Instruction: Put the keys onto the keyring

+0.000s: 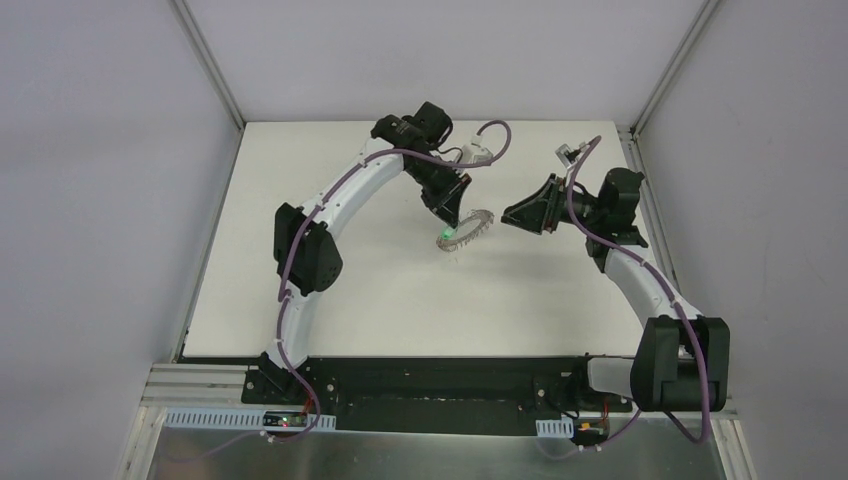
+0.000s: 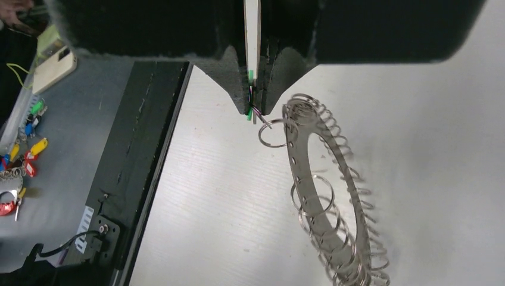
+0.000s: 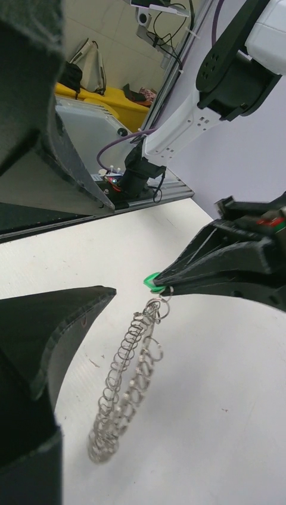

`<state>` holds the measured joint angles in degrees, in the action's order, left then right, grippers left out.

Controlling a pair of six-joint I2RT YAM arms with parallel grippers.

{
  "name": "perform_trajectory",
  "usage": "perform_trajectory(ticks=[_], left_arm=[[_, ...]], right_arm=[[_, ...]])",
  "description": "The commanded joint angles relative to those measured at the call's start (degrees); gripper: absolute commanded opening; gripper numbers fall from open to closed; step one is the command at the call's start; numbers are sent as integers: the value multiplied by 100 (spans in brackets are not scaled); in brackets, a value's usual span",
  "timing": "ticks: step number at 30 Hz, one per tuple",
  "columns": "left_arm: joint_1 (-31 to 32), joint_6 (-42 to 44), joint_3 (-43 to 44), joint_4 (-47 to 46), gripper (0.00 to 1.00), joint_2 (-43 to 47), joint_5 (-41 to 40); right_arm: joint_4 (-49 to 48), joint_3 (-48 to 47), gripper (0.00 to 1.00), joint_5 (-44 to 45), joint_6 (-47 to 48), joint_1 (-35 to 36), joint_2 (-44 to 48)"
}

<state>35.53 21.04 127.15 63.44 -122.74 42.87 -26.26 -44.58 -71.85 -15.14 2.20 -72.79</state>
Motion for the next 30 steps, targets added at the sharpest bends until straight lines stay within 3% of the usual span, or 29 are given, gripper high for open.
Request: perform_trajectory(ticks=[1,12,23,27,30], left_arm=[[-11,40,-650,96,0,157,101],[175,78,-2520,253,0,334,271],[297,302,-3056,729,0,-33,-291],[297,271,-3281,691,4,-122,-366],[296,287,-3555,579,14,-88,-391]], right_arm=[[-134,-183,50,4,37,-84,174],[-134,-179,50,5,67,-162,66],[-134,-147,50,-13,94,-302,124],[-134,-149,51,-21,81,-360,156],[-134,-148,51,-21,72,-377,173]])
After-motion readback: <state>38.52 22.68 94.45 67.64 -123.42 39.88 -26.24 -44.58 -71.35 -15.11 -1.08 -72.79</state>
